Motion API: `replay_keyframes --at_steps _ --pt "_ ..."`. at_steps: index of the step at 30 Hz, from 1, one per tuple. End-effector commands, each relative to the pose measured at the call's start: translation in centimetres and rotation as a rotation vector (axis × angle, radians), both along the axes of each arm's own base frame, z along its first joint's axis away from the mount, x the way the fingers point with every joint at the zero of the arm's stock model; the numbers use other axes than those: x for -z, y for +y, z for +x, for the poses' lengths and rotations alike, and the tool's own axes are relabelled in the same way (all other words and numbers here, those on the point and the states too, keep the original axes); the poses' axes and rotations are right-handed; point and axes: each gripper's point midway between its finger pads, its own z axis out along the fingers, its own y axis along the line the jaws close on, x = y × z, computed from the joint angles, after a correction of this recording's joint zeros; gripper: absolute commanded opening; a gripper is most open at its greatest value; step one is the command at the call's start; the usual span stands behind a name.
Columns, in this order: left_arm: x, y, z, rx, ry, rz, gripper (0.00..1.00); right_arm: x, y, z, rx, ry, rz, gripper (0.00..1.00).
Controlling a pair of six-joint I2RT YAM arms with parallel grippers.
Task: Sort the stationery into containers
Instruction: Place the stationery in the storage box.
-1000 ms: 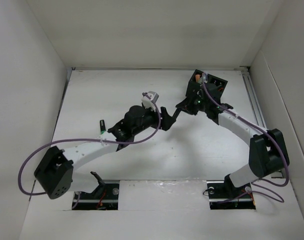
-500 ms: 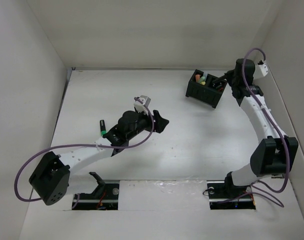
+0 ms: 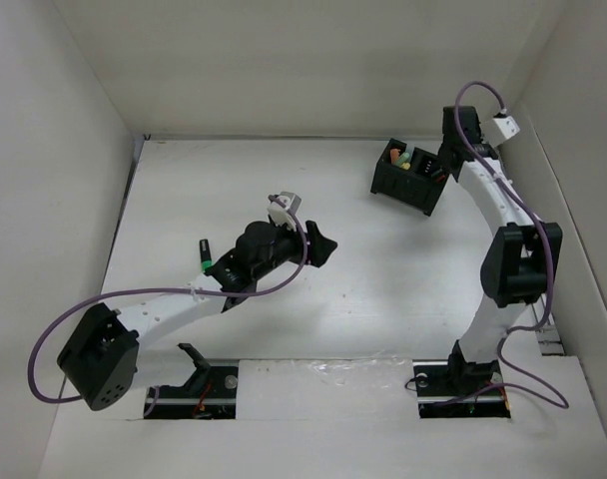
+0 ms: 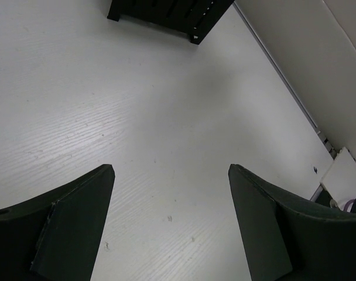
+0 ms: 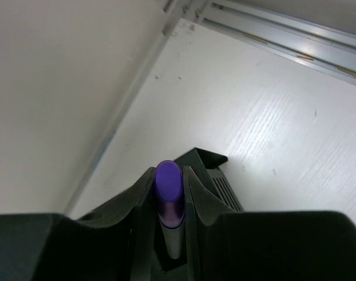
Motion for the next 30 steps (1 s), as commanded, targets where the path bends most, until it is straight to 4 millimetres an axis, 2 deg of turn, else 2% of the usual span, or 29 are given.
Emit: replay_keyframes --at_steps 1,2,6,7,8,9,11,12,14,16,18,19,20,21,22,23,24,25,27,28,30 --pt "-3.4 0.1 0.2 -0.012 -0.064 -0.063 0.76 -1.3 0.5 0.5 0.025 0.003 -0.057 0.03" --pt "-3.4 0.1 0.2 -0.012 -0.064 -0.063 0.76 -1.3 0.3 0.7 0.036 0.002 -0.064 0.03" --pt "-3.1 0.3 0.3 -0.024 -0.057 -0.053 0.76 -0.8 1.6 1.3 0.019 0.020 -0.084 0.08" --pt "-3.5 0.2 0.4 -0.024 -0.059 -0.055 0.76 -1.3 2.1 1.2 0.022 0.015 -0.095 0.10" --pt "-3.5 0.2 0.4 -0.024 -0.059 -0.055 0.76 -0.2 2.3 1.4 0.027 0.038 -0.109 0.12" --pt "-3.5 0.3 0.6 -0.037 -0.061 -0.053 0.76 -0.7 2.0 1.2 0.045 0.037 -0.121 0.16" --pt "-3.5 0.5 0.8 -0.052 -0.063 -0.051 0.76 0.1 2.3 1.4 0.054 0.059 -0.142 0.23" --pt "-3.2 0.6 0.7 -0.052 -0.054 -0.042 0.76 0.1 2.8 1.4 0.045 0.058 -0.142 0.31" --pt "-3.0 0.6 0.7 -0.052 -0.048 -0.036 0.76 0.2 3.2 1.2 0.041 0.066 -0.149 0.39" --pt "-3.0 0.8 0.9 -0.067 -0.050 -0.033 0.76 -0.4 3.1 0.8 0.042 0.055 -0.147 0.46" --pt "-3.0 0.8 1.2 -0.078 -0.051 -0.032 0.76 -0.8 3.2 0.7 0.033 0.043 -0.137 0.49" --pt "-2.2 0.8 1.1 -0.077 -0.032 -0.011 0.76 -1.7 3.2 0.5 0.039 0.017 -0.126 0.52" --pt "-2.9 0.7 1.3 -0.078 -0.041 -0.021 0.76 -1.8 3.2 0.2 0.039 0.017 -0.126 0.53" --pt "-2.9 0.7 1.3 -0.078 -0.041 -0.021 0.76 -1.6 3.6 -0.3 0.033 0.024 -0.121 0.53" --pt "-2.9 0.8 1.4 -0.086 -0.042 -0.019 0.76 -2.9 4.2 -0.9 0.020 -0.012 -0.095 0.53" --pt "-2.7 1.2 1.7 -0.112 -0.040 -0.009 0.74 -3.0 4.3 -1.4 0.004 -0.014 -0.083 0.53" --pt "-2.7 1.3 1.8 -0.122 -0.042 -0.007 0.74 -3.3 6.6 -1.6 -0.066 -0.034 -0.039 0.53" --pt "-2.4 1.4 1.8 -0.122 -0.033 0.002 0.74 -3.9 7.6 -2.7 -0.108 -0.072 -0.014 0.49" --pt "-2.4 1.7 2.1 -0.146 -0.037 0.006 0.73 -4.1 10.8 -3.8 -0.234 -0.110 0.053 0.30" --pt "-2.4 1.7 2.1 -0.146 -0.037 0.006 0.73 -4.6 12.9 -5.1 -0.299 -0.159 0.077 0.22" --pt "-1.5 2.5 2.8 -0.205 -0.034 0.031 0.70 -4.6 15.2 -6.6 -0.384 -0.183 0.096 0.00"
